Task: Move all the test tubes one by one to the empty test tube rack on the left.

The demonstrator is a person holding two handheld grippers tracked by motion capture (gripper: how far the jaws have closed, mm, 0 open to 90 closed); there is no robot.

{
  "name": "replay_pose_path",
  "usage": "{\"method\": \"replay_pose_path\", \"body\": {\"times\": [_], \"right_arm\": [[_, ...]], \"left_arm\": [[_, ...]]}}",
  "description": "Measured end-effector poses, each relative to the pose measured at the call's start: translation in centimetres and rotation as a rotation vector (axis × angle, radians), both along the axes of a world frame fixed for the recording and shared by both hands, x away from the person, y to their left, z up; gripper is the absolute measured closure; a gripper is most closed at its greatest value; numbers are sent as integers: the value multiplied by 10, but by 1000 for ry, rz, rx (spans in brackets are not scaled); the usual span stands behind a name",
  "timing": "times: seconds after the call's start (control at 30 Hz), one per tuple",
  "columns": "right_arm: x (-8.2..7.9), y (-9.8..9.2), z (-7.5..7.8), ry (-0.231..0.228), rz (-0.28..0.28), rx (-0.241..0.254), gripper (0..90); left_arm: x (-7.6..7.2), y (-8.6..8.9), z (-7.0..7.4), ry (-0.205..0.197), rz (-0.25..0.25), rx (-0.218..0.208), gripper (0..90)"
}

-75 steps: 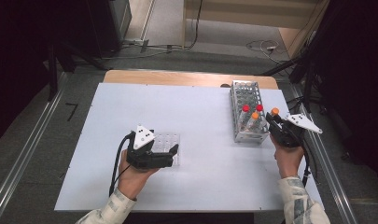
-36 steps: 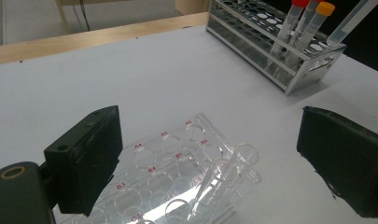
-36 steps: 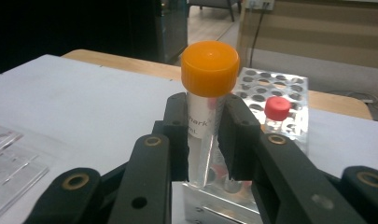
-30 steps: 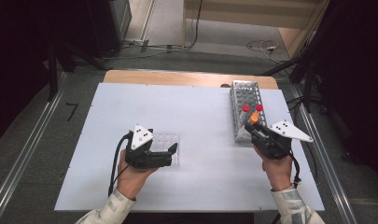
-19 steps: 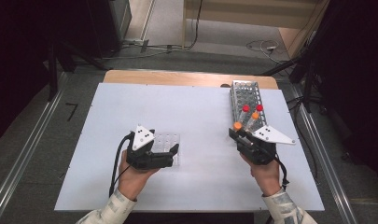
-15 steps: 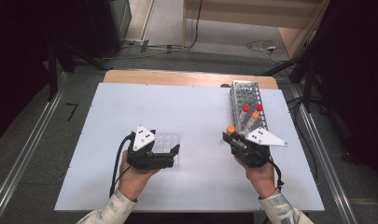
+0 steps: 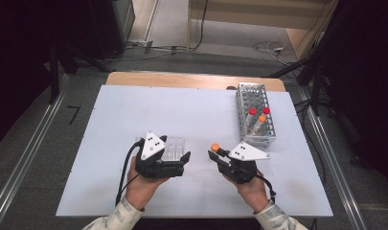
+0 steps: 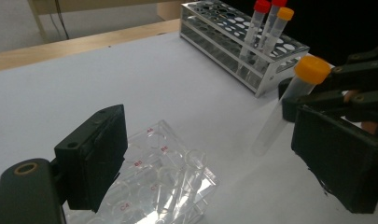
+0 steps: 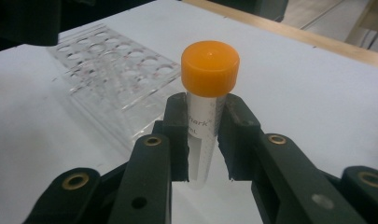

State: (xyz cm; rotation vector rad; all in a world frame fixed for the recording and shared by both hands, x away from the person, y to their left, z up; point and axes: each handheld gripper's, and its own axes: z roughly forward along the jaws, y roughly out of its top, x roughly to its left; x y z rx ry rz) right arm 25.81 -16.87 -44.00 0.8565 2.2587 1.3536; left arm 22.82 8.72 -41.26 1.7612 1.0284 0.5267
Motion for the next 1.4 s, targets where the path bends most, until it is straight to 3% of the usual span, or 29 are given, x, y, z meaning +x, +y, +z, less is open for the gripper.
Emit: {"method": "replay_pose_path", "body": {"times": [0.23, 0.53, 0.93, 1.13, 1.2, 1.33, 1.4], "right_arm": [[-6, 13, -6, 27, 51, -3, 712], [-18, 30, -11, 37, 126, -22, 711], [-23, 33, -8, 37, 145, -8, 710], [-23, 33, -8, 36, 146, -7, 706], [-23, 33, -8, 37, 153, -3, 643], [-23, 33, -7, 40, 196, -4, 434], [-23, 34, -6, 43, 206, -11, 399]], "left_arm": [[-5, -13, -1, -14, -56, -4, 170], [-11, -29, -6, -20, -163, 13, 402], [-13, -35, -10, -24, -191, 44, 658], [-14, -35, -10, -33, -188, 39, 692], [-14, -34, -9, -30, -190, 32, 693], [-15, -28, -5, -29, -185, 22, 696], [-15, -23, -1, -31, -174, 9, 696]]}}
